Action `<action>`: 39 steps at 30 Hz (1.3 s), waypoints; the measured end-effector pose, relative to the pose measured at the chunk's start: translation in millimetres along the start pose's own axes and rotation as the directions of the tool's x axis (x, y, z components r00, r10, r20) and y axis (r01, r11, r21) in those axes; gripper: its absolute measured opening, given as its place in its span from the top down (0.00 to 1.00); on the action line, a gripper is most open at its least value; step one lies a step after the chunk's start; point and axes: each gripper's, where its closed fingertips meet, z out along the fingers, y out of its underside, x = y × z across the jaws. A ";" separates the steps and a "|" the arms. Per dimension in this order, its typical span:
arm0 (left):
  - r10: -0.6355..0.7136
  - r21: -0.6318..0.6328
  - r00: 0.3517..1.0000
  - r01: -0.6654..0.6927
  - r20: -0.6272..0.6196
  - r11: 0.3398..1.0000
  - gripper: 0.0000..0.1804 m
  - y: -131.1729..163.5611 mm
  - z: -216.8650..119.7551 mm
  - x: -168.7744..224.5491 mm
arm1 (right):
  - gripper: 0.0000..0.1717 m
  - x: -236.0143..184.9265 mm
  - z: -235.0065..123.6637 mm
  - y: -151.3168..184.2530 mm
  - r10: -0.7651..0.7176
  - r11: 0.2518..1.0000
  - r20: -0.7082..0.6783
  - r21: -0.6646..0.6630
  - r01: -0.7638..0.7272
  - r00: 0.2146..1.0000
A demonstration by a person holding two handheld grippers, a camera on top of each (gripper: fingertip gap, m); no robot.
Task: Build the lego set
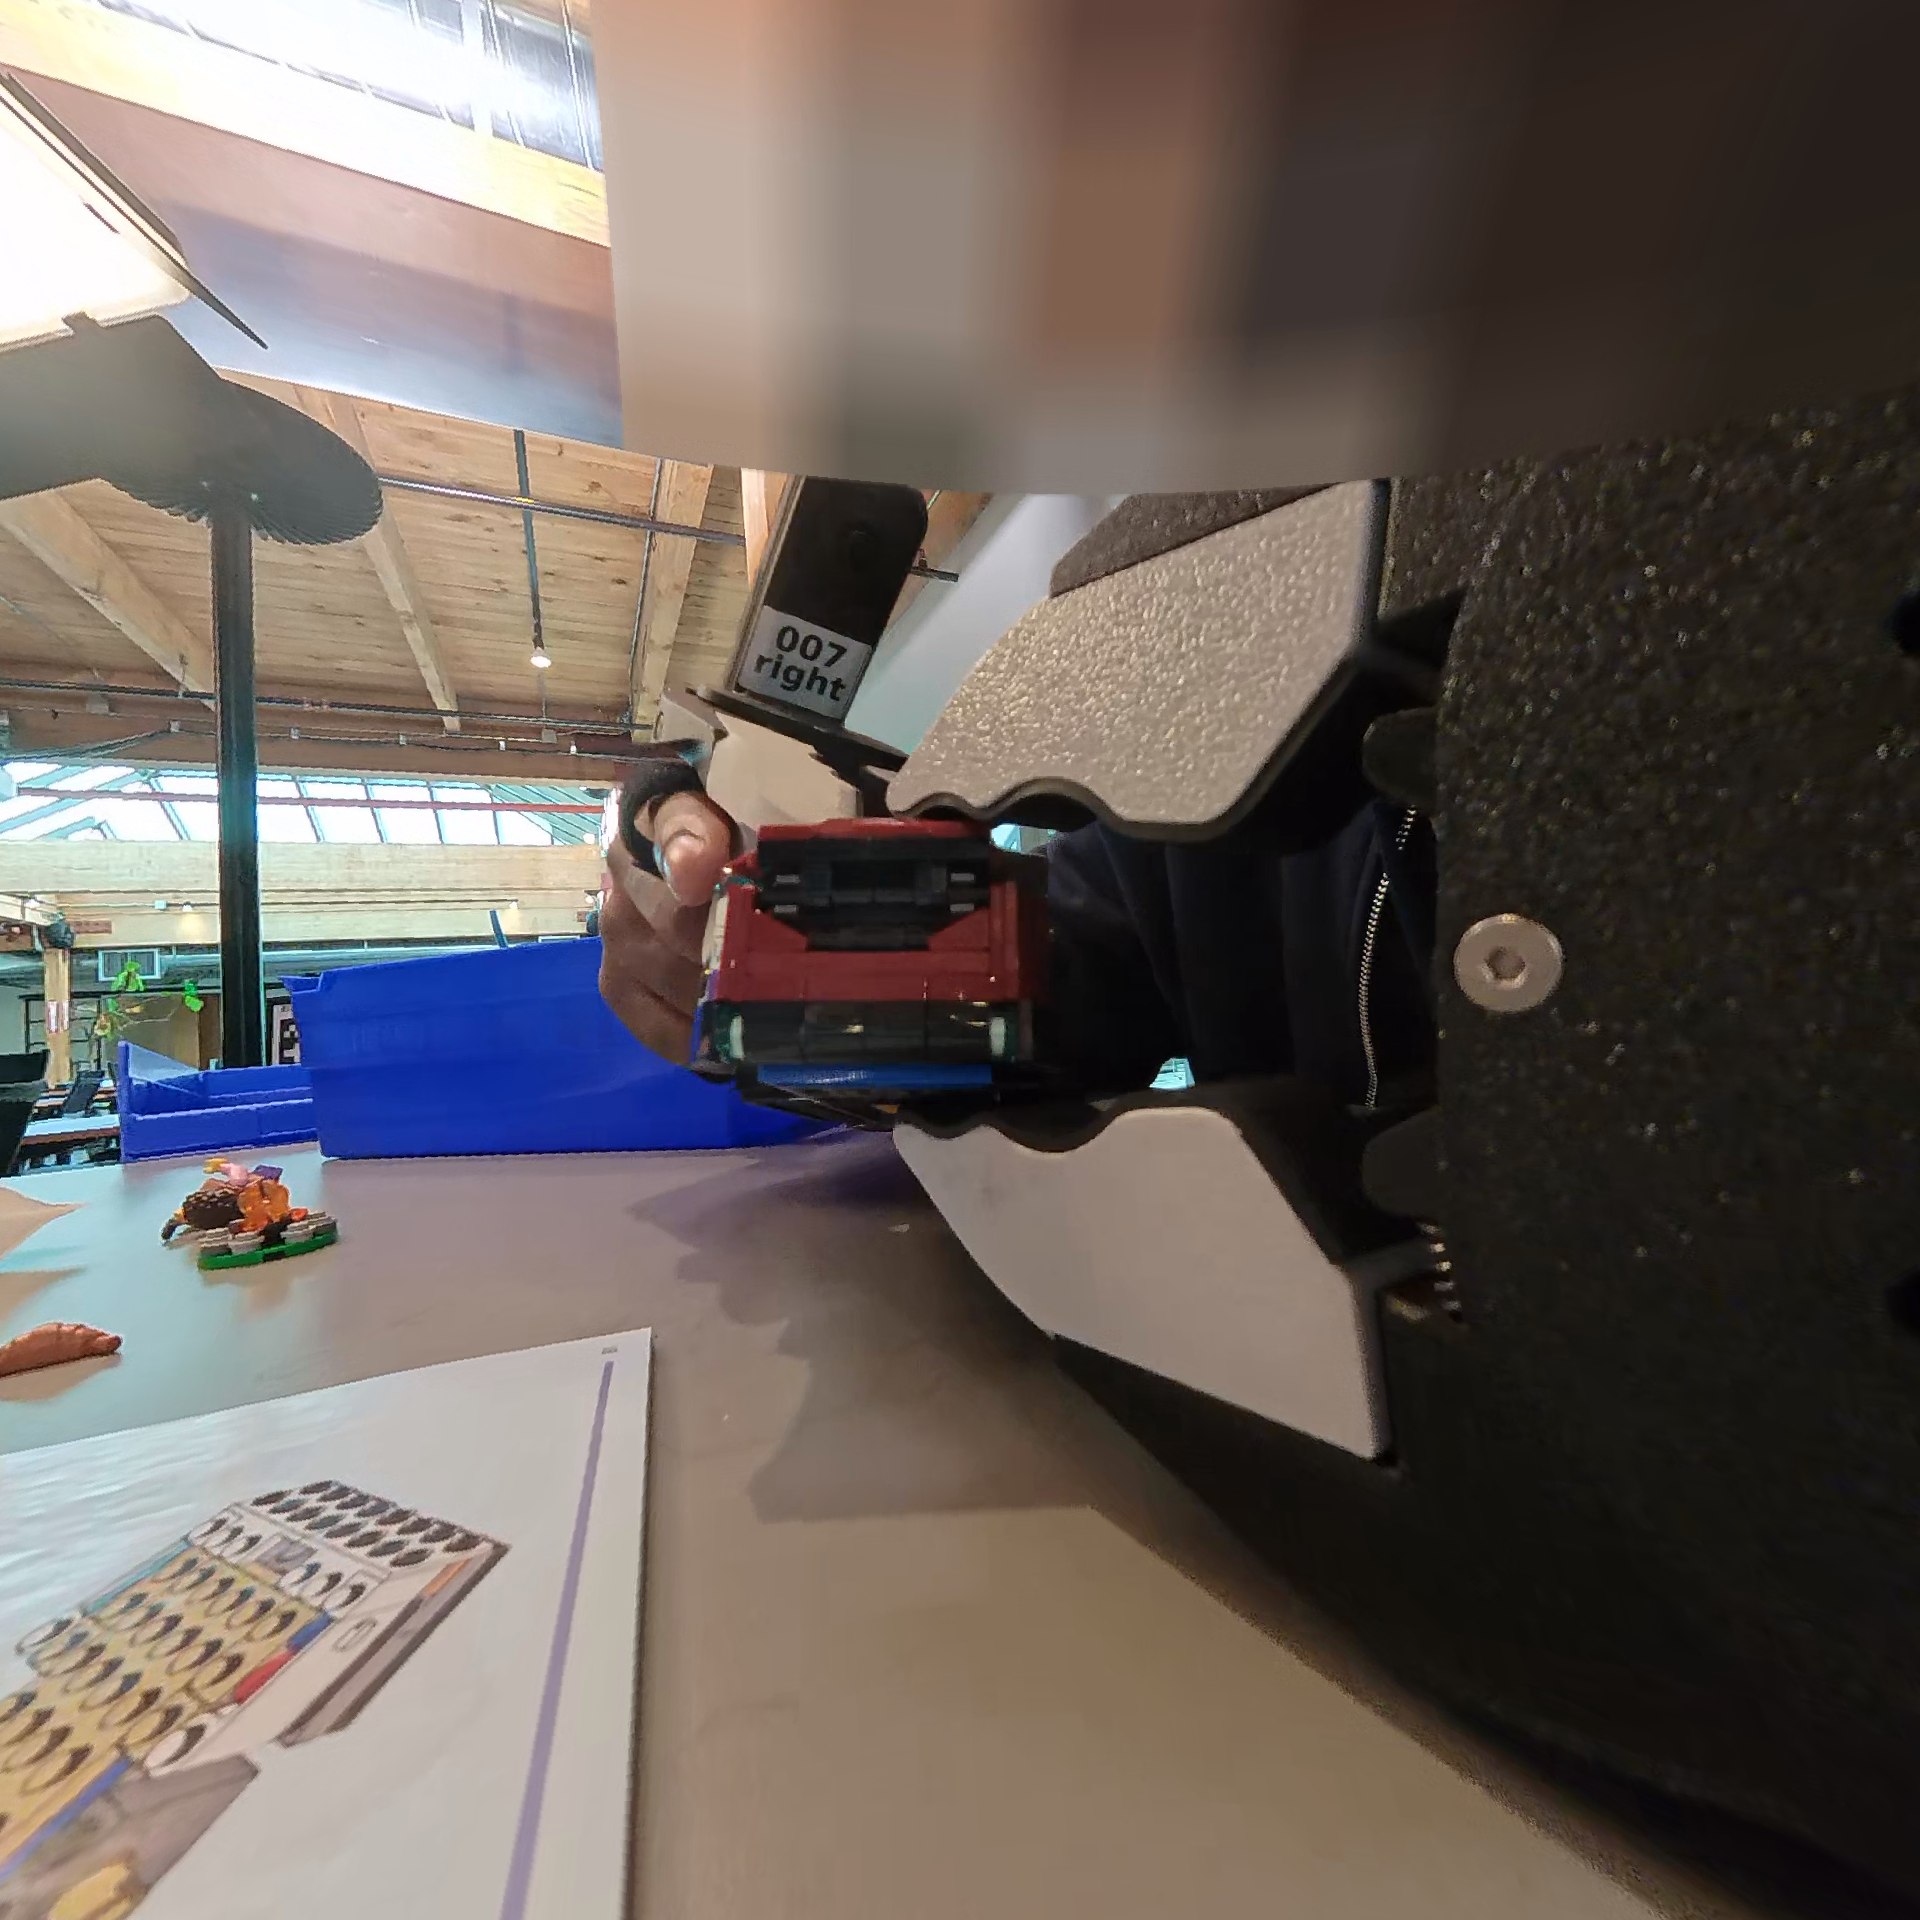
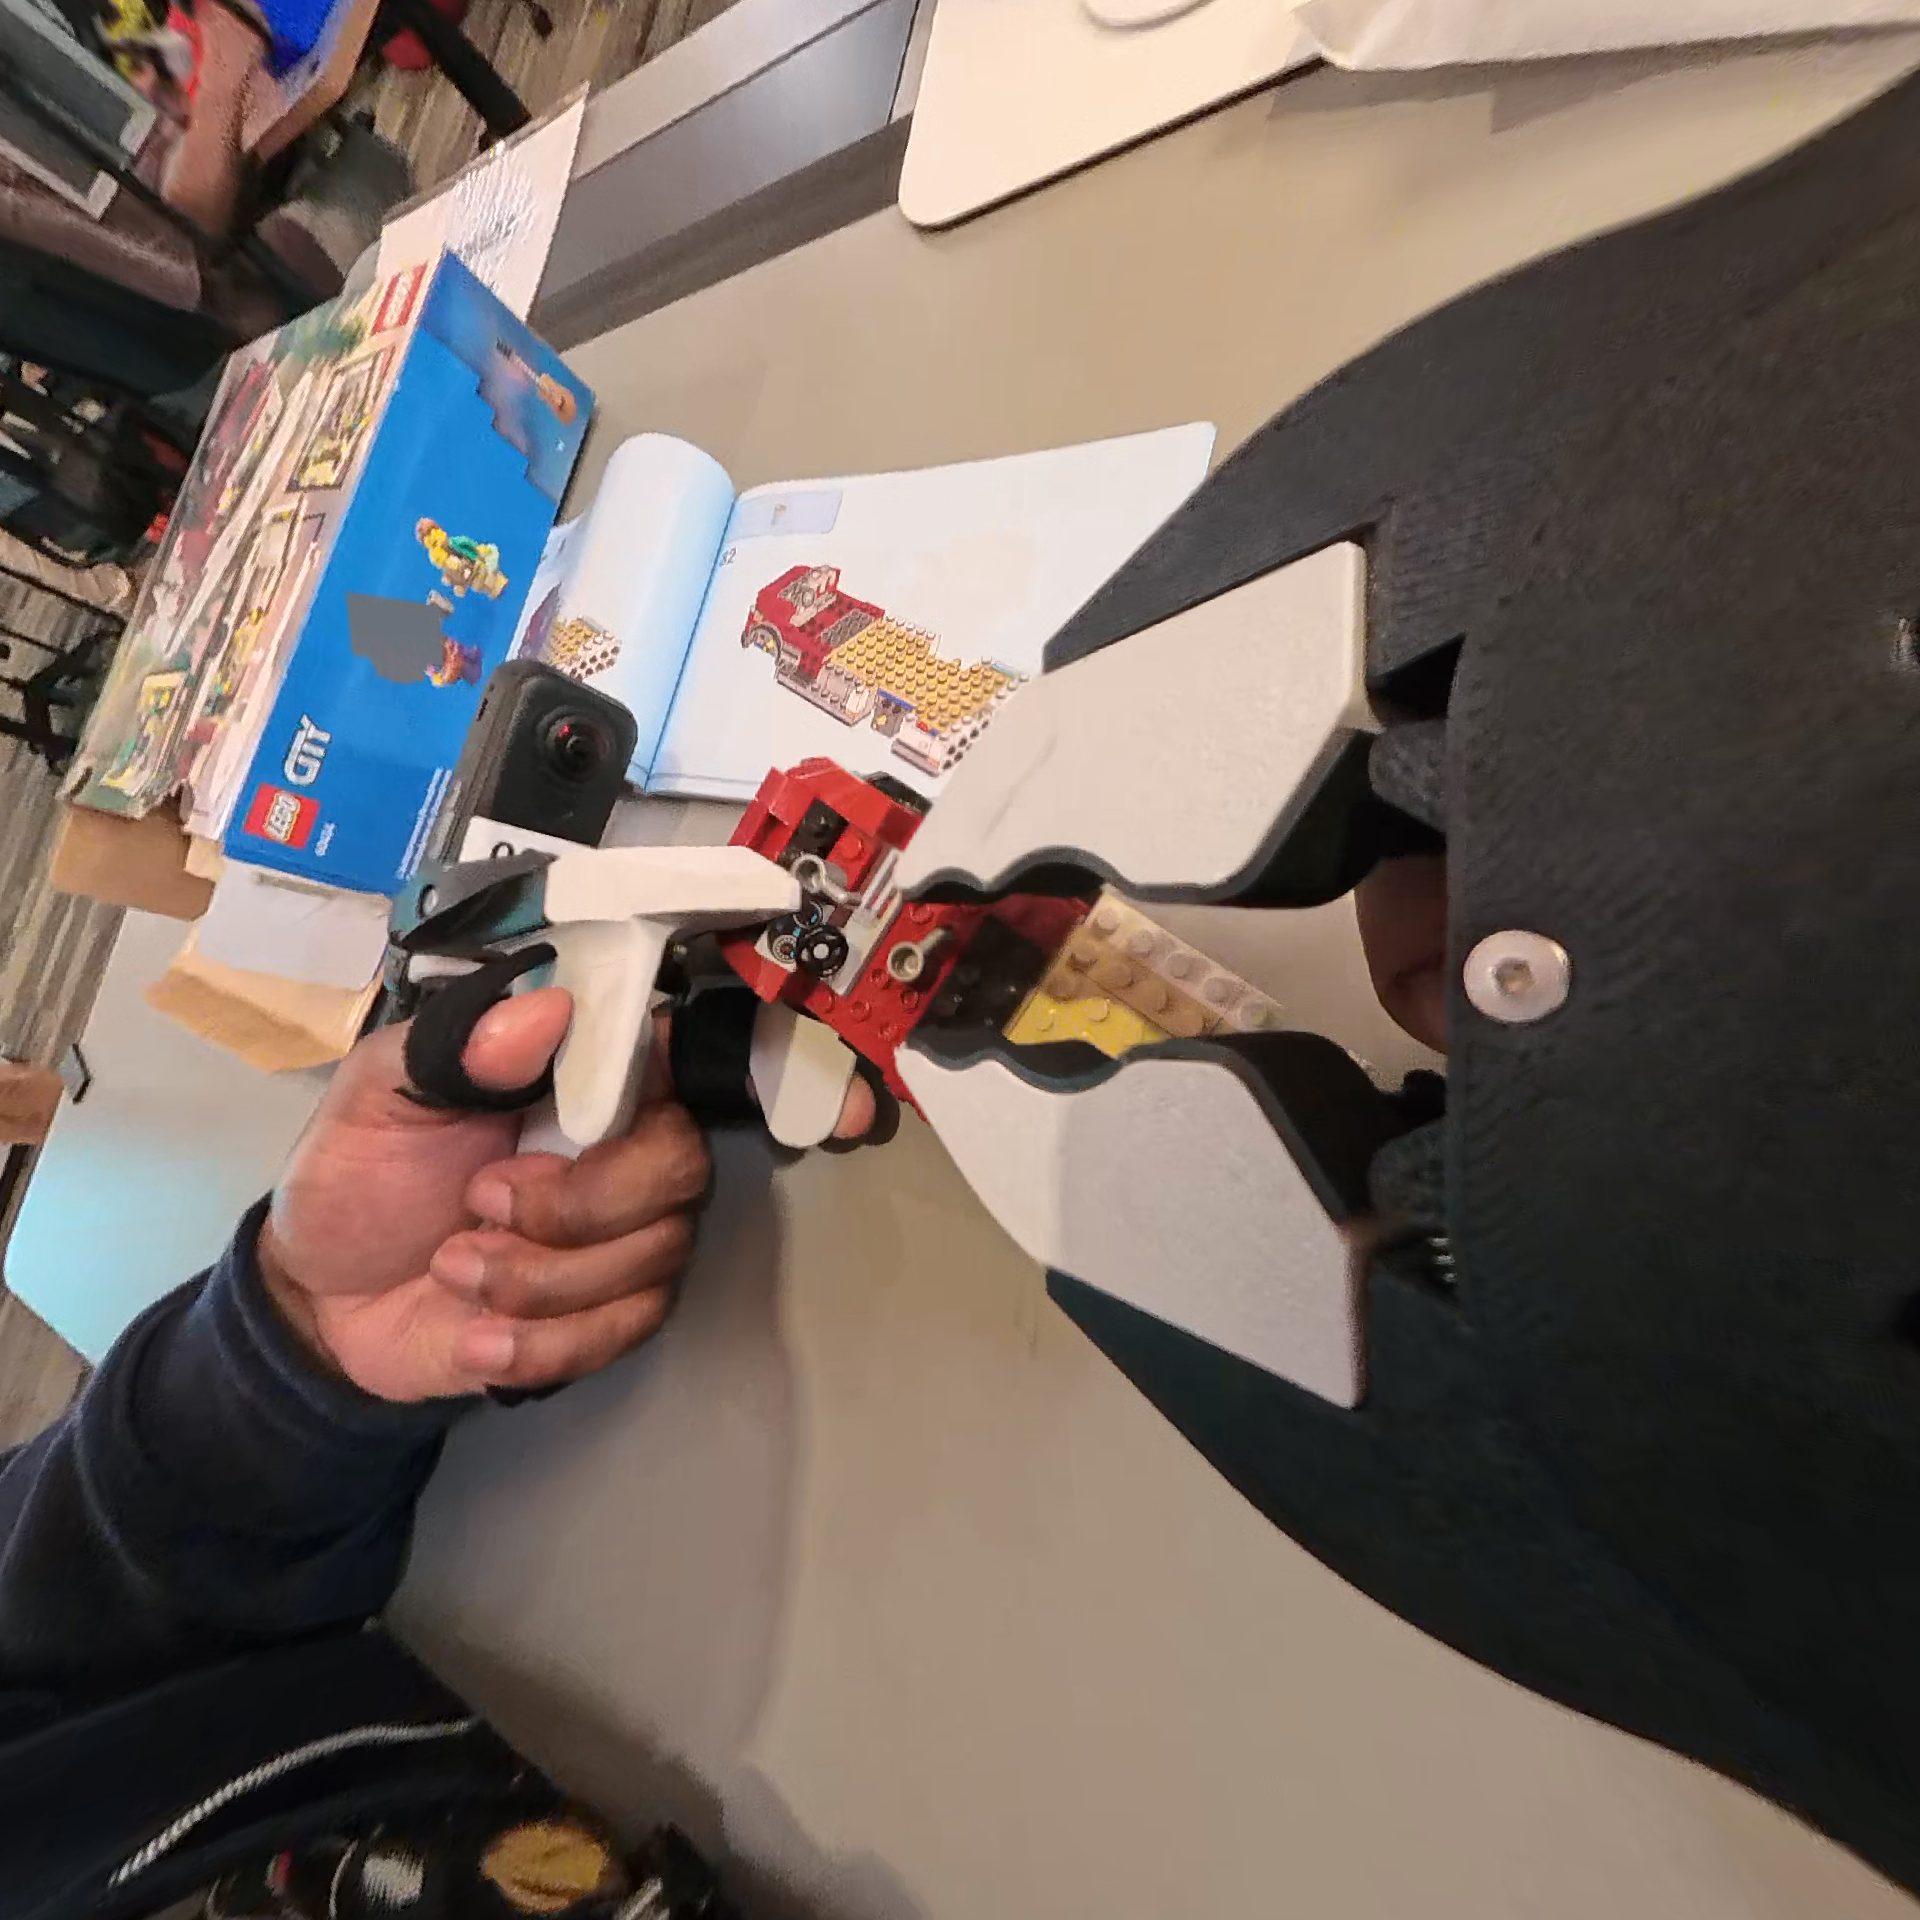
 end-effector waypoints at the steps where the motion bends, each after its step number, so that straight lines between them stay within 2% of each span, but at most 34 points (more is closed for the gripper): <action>1: -0.002 -0.003 1.000 0.002 0.000 1.000 0.73 0.5 0.2 -0.2 | 0.87 -0.5 0.7 1.0 -0.002 1.000 0.005 -0.002 0.002 1.000; 12: -0.001 -0.073 1.000 0.001 0.000 0.997 0.73 13.2 5.3 1.4 | 0.91 -10.4 5.4 8.2 0.006 1.000 0.066 -0.031 -0.004 0.998; 23: -0.002 -0.069 1.000 0.003 0.008 0.998 0.73 11.6 4.5 -1.4 | 0.98 -13.3 5.7 12.5 0.013 0.999 0.068 -0.046 -0.010 0.998; 28: -0.007 -0.046 1.000 0.008 0.011 0.999 0.73 8.4 3.7 -3.5 | 0.99 -5.4 7.2 10.7 0.046 0.998 -0.001 -0.046 -0.046 0.999; 33: -0.017 -0.016 1.000 0.017 -0.004 1.000 0.73 4.9 3.1 -3.0 | 0.99 16.0 5.5 -0.1 0.149 0.989 -0.143 0.002 -0.150 0.978; 39: -0.018 -0.002 1.000 0.018 -0.006 1.000 0.73 3.4 2.8 -3.6 | 0.99 21.2 11.4 0.8 0.209 0.977 -0.200 0.000 -0.213 0.957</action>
